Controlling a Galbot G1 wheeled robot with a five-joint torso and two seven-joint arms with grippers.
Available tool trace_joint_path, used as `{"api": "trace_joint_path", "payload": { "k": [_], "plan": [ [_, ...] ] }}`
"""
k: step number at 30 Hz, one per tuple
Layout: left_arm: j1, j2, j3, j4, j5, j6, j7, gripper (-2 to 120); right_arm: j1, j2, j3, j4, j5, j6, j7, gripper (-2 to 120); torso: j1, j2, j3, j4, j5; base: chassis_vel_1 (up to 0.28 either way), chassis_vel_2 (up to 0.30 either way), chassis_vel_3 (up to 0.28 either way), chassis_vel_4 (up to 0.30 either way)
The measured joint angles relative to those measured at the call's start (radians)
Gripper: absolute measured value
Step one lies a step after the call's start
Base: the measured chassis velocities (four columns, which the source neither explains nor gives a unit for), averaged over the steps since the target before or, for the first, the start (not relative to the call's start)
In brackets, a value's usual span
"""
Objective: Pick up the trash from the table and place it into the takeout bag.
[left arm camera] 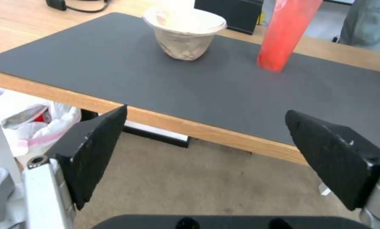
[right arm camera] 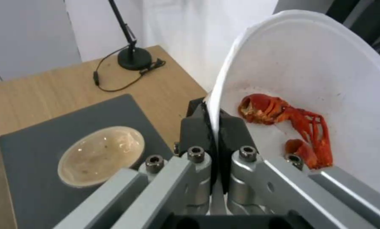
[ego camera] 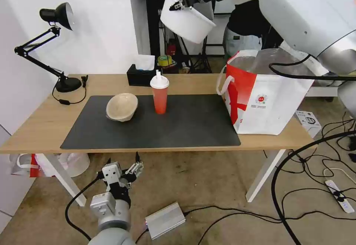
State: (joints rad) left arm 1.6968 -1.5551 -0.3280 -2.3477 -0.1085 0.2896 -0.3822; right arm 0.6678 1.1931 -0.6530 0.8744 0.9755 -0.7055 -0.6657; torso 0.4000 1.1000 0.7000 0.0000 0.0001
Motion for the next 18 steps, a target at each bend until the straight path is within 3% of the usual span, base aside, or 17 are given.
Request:
{"api": "trace_joint_path", "payload": {
  "k": [18],
  "plan": [
    [-0.001, 0.009, -0.008, -0.005, -0.003, -0.001, -0.001, 100, -0.008, -0.105, -0.012, 0.06, 0.025, -0.01, 0.007, 0, 0.0, 0.0, 0.0, 0.0, 0.0001, 0.0, 0.0, 0.0, 0.0]
  ]
}}
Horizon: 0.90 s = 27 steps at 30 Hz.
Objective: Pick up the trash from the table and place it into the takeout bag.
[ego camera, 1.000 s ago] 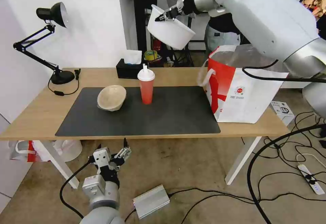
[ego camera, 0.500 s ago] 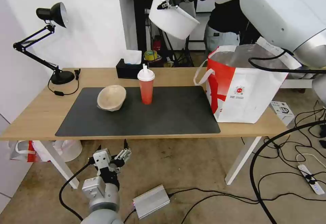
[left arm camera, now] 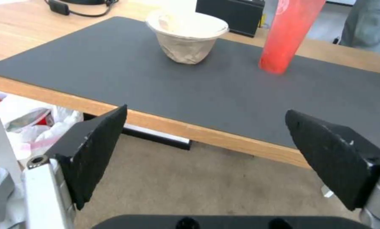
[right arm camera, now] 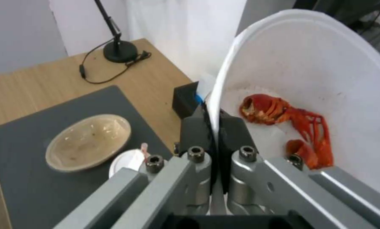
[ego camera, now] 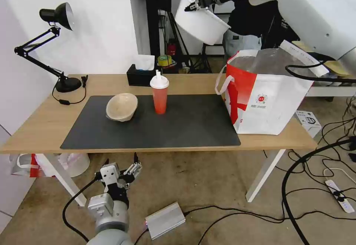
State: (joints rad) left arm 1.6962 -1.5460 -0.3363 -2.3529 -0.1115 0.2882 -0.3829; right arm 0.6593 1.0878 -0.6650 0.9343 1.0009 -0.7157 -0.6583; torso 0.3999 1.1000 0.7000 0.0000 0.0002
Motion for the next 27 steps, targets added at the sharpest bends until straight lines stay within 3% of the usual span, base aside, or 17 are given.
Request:
{"api": "trace_joint_path", "payload": {
  "k": [11, 27],
  "plan": [
    [-0.005, 0.007, 0.002, -0.001, -0.002, 0.0, 0.0, 100, 0.001, -0.063, -0.007, 0.028, 0.007, -0.002, 0.002, 0, 0.0, 0.0, 0.0, 0.0001, -0.0002, 0.0, 0.0, 0.0, 0.0],
    [-0.014, 0.038, -0.017, -0.006, -0.027, 0.0, 0.001, 100, -0.034, -0.214, -0.018, 0.081, 0.008, -0.002, 0.005, 0, 0.0, 0.0, 0.0, 0.0, 0.0001, 0.0, 0.0, 0.0, 0.0]
  ]
}}
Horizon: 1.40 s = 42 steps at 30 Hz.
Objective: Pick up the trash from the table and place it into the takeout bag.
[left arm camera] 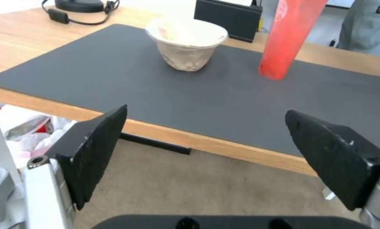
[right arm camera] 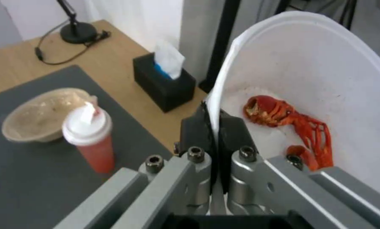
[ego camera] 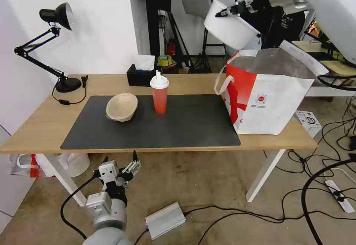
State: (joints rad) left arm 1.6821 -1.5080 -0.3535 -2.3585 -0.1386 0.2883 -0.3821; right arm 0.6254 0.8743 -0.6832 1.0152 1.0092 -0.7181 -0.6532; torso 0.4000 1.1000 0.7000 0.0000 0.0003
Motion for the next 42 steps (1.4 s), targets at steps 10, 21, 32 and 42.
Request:
{"api": "trace_joint_path", "payload": {
  "k": [10, 21, 32, 42],
  "plan": [
    [0.001, 0.001, 0.005, 0.002, 0.0, 0.001, 0.0, 100, -0.023, -0.099, -0.002, 0.053, 0.006, 0.0, 0.0, 0, 0.0, 0.0, 0.0, 0.0, -0.0003, 0.0, 0.0, 0.0, 0.0],
    [0.005, -0.001, 0.013, 0.002, 0.003, 0.001, 0.0, 100, -0.067, -0.169, -0.002, 0.117, 0.019, -0.001, 0.014, 0, 0.0, 0.0, 0.0, 0.0, -0.0003, 0.0, 0.0, 0.0, 0.0],
    [0.013, -0.005, 0.015, -0.001, 0.01, 0.001, 0.0, 100, -0.102, -0.205, 0.015, 0.141, 0.022, -0.002, 0.017, 0, 0.0, 0.0, 0.0, 0.0, -0.0003, 0.0, 0.0, 0.0, 0.0],
    [0.024, -0.008, 0.016, -0.008, 0.024, 0.001, 0.0, 100, -0.168, -0.234, 0.059, 0.172, 0.02, -0.002, 0.024, 0, 0.0, 0.0, 0.0, 0.0, -0.0002, 0.0, 0.0, 0.0, 0.0]
  ]
}}
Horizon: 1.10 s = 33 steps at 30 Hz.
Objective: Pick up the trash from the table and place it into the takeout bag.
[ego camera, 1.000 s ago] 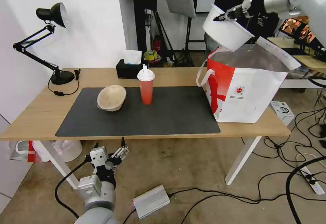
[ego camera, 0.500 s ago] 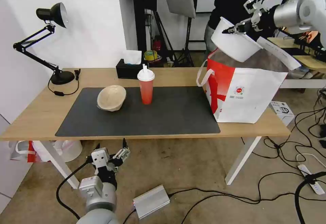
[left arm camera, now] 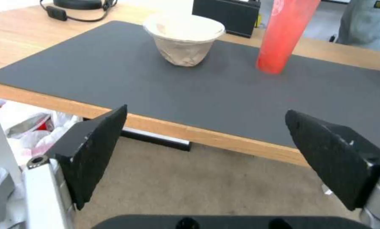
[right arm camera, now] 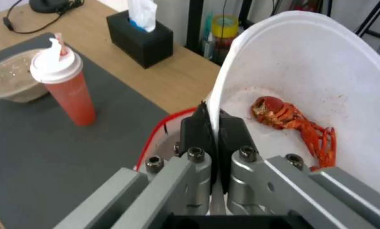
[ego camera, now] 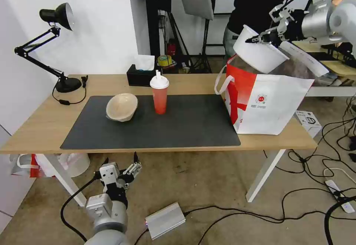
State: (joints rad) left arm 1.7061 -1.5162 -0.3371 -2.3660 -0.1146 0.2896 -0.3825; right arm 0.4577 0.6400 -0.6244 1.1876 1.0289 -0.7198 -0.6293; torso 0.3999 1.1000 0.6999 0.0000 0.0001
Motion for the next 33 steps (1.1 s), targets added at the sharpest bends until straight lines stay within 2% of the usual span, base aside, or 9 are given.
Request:
{"api": "trace_joint_path", "payload": {
  "k": [16, 33],
  "plan": [
    [0.007, -0.002, -0.006, -0.005, 0.002, 0.002, 0.0, 100, -0.115, -0.013, 0.09, 0.011, -0.018, 0.0, 0.009, 0, 0.0, 0.0, 0.0, 0.0, -0.0001, 0.0, 0.0, 0.0, 0.0],
    [0.008, -0.004, -0.003, -0.002, 0.006, 0.003, 0.0, 100, -0.146, -0.015, 0.12, 0.026, -0.018, 0.0, 0.031, 2, 0.0, 0.0, 0.0, 0.0001, -0.0001, 0.0, 0.0, 0.0, 0.0]
  ]
}}
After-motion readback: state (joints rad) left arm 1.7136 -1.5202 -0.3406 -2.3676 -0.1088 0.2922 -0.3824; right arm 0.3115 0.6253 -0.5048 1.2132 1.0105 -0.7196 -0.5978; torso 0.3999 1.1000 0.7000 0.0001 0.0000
